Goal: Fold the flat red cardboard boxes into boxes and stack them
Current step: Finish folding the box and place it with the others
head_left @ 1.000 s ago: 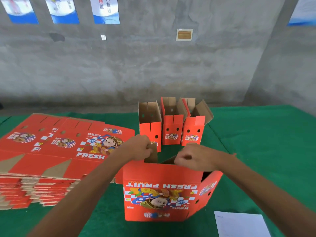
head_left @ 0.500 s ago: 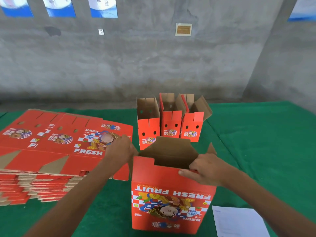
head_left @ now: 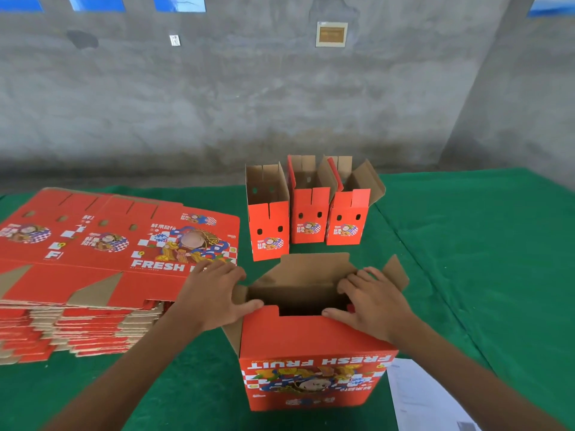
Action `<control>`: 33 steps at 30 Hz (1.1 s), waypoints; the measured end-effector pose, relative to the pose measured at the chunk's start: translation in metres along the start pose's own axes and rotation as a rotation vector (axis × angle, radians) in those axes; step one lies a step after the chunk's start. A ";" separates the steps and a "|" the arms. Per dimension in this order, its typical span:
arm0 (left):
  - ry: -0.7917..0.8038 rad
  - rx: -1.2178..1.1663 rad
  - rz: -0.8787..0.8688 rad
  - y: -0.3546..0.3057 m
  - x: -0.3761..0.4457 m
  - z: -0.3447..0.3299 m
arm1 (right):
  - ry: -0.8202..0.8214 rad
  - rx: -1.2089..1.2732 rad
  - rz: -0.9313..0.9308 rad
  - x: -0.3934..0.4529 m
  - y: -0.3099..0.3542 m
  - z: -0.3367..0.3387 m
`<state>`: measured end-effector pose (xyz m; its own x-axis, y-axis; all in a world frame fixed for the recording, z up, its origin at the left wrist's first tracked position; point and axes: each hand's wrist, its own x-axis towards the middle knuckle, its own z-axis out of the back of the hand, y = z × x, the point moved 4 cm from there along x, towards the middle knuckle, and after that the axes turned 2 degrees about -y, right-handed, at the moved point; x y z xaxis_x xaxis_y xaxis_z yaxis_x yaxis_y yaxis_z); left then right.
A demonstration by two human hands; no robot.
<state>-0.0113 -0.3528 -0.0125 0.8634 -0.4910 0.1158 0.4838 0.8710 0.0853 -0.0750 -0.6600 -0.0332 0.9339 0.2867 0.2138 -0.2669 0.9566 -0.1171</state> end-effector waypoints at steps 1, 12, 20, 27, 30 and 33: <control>-0.033 0.030 -0.041 -0.006 0.001 0.002 | -0.028 0.018 -0.009 -0.001 0.000 0.000; 0.073 0.304 -0.239 -0.066 0.022 0.019 | -0.101 0.004 -0.058 0.001 0.003 0.000; 0.137 0.302 -0.122 -0.079 0.048 0.022 | -0.448 0.099 -0.457 -0.008 -0.031 0.026; 0.131 0.277 -0.134 -0.075 0.056 0.023 | -0.526 0.383 -0.405 -0.015 -0.029 0.004; 0.152 0.250 -0.135 -0.075 0.061 0.027 | -0.427 0.456 -0.152 -0.012 -0.028 -0.005; 0.158 0.253 -0.139 -0.076 0.060 0.026 | -0.214 0.468 -0.062 -0.007 -0.024 -0.018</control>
<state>0.0005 -0.4489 0.0141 0.8127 -0.5787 -0.0671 0.5647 0.7541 0.3354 -0.0704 -0.6862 -0.0493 0.8948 0.1864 0.4058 -0.3362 0.8792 0.3376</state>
